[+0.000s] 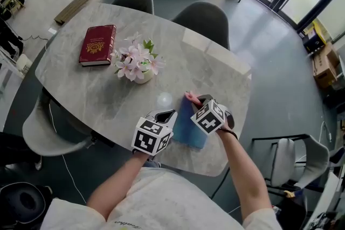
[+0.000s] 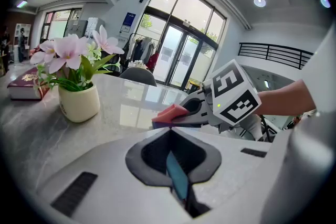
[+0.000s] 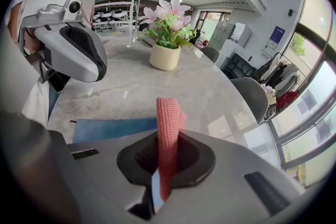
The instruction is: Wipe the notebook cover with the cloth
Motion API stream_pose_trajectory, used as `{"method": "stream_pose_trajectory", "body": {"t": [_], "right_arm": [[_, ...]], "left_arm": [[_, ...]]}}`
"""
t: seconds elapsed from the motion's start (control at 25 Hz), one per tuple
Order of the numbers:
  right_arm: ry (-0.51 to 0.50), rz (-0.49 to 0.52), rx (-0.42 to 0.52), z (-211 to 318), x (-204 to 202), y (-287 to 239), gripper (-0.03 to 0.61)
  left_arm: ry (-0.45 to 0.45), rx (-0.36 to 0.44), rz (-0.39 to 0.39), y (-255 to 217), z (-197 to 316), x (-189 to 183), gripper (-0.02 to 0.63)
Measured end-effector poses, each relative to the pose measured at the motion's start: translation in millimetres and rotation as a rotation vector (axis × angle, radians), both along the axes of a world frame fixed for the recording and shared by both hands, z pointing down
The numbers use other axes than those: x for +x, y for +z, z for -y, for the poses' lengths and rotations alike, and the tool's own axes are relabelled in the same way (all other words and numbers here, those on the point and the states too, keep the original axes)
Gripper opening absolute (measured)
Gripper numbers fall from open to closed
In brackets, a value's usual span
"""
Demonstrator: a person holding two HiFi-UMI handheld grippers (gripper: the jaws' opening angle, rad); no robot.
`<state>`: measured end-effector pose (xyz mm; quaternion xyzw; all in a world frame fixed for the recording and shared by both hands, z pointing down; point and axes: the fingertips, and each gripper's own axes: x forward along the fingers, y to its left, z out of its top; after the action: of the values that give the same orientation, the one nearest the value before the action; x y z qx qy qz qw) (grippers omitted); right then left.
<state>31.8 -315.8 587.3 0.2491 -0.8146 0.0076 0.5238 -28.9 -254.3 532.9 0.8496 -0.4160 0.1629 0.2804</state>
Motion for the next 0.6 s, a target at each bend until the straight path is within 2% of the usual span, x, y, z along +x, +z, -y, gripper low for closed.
{"method": "stream_pose_trajectory", "body": {"t": [0.6], "right_arm": [[-0.031,0.025,-0.024,-40,-4,3,0.014]], "left_arm": [[-0.040,0.009,0.004,-6,-19,-2,0.008]]}}
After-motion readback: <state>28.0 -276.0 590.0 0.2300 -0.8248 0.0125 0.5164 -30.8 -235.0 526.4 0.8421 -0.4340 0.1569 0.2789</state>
